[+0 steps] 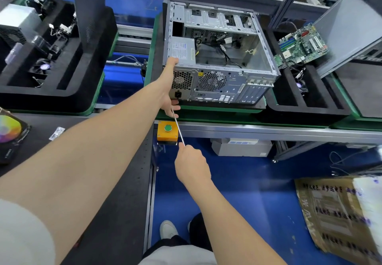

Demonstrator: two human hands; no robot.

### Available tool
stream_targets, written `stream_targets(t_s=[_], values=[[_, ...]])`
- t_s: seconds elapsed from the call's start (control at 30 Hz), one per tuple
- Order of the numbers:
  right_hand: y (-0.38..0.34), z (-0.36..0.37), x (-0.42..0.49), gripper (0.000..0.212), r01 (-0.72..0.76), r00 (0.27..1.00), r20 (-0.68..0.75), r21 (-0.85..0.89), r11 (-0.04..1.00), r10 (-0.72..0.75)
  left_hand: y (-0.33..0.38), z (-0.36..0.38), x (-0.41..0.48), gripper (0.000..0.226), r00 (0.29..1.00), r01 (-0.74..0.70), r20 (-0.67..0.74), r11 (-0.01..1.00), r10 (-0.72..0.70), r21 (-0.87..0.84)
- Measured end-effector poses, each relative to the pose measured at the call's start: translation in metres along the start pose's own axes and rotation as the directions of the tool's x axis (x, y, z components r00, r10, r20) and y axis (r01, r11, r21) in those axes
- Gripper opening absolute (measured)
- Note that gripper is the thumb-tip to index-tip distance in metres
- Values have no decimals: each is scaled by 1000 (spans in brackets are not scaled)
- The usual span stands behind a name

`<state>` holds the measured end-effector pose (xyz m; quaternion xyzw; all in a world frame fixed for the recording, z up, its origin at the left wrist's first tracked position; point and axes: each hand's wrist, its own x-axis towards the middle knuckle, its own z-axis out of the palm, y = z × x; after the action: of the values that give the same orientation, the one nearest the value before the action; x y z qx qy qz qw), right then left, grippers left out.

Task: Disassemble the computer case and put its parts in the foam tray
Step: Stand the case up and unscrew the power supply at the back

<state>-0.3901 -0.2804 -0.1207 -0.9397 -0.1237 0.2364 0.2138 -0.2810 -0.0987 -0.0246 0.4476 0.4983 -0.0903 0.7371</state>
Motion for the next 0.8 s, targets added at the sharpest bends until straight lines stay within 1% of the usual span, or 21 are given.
stream_targets(t_s=[0.03, 0.07, 0.1, 0.13, 0.17, 0.2, 0.23, 0.27, 0.3, 0.33, 0.4, 0.43, 0.5, 0.53, 0.57, 0.6, 0.63, 0.67, 0.73, 0.8], values=[[-1, -2, 0, 29, -14, 999, 43, 66, 998, 11, 1, -1, 0, 131, 1000, 1, 10, 1000, -1, 8], [-2, -4, 1, 30, -31, 996, 91, 178, 983, 15, 1, -3, 0, 132, 1000, -3, 19, 1000, 2, 16], [-2, -6, 1, 31, -73, 986, 168, 318, 945, 20, 2, -4, 0, 133, 1000, -10, 25, 1000, 9, 26], [-2, -8, 0, 30, -137, 971, 237, 482, 865, 22, 3, -5, 0, 133, 999, -17, 30, 999, 16, 38], [0, -9, -1, 24, -218, 952, 307, 616, 757, 24, 4, -6, -1, 135, 999, -24, 37, 998, 22, 52], [3, -8, -3, 19, -337, 914, 406, 736, 588, 16, 4, -7, -1, 136, 999, -28, 48, 997, 25, 68], [6, -7, -6, 16, -413, 880, 473, 811, 415, -49, 4, -8, -1, 138, 998, -30, 60, 996, 26, 83], [10, -5, -10, 14, -444, 857, 496, 848, 290, -141, 5, -9, -2, 139, 997, -32, 71, 995, 25, 96], [13, -3, -12, 14, -453, 839, 492, 868, 203, -234, 5, -11, -2, 140, 997, -35, 79, 994, 27, 106], [15, -2, -14, 15, -463, 815, 485, 874, 146, -316, 6, -12, -2, 140, 996, -39, 86, 993, 29, 114], [17, 3, -18, 19, -530, 745, 502, 845, 68, -438, 6, -13, -3, 138, 995, -45, 95, 992, 34, 120], [17, 6, -20, 20, -578, 706, 513, 816, 22, -488, 6, -12, -3, 137, 995, -47, 96, 992, 36, 121], [14, 12, -24, 25, -685, 639, 511, 718, -123, -575, 5, -11, -4, 135, 995, -50, 95, 991, 39, 122], [12, 15, -25, 28, -726, 616, 505, 662, -187, -604, 5, -11, -4, 135, 995, -50, 93, 991, 39, 122], [10, 19, -25, 29, -739, 616, 497, 633, -230, -612, 5, -11, -5, 134, 995, -49, 88, 991, 38, 121], [8, 22, -25, 29, -728, 634, 490, 640, -247, -599, 5, -10, -5, 135, 996, -47, 81, 991, 37, 122], [7, 24, -25, 28, -700, 660, 490, 676, -230, -569, 5, -10, -4, 135, 997, -44, 73, 991, 35, 123], [7, 24, -24, 27, -671, 681, 499, 718, -184, -536, 4, -9, -4, 136, 997, -42, 65, 991, 34, 124], [8, 22, -22, 26, -596, 732, 525, 802, -35, -434, 3, -7, -4, 139, 998, -41, 48, 992, 36, 117], [9, 21, -20, 23, -490, 805, 512, 859, 149, -300, 2, -6, -4, 140, 999, -36, 32, 994, 33, 106]])
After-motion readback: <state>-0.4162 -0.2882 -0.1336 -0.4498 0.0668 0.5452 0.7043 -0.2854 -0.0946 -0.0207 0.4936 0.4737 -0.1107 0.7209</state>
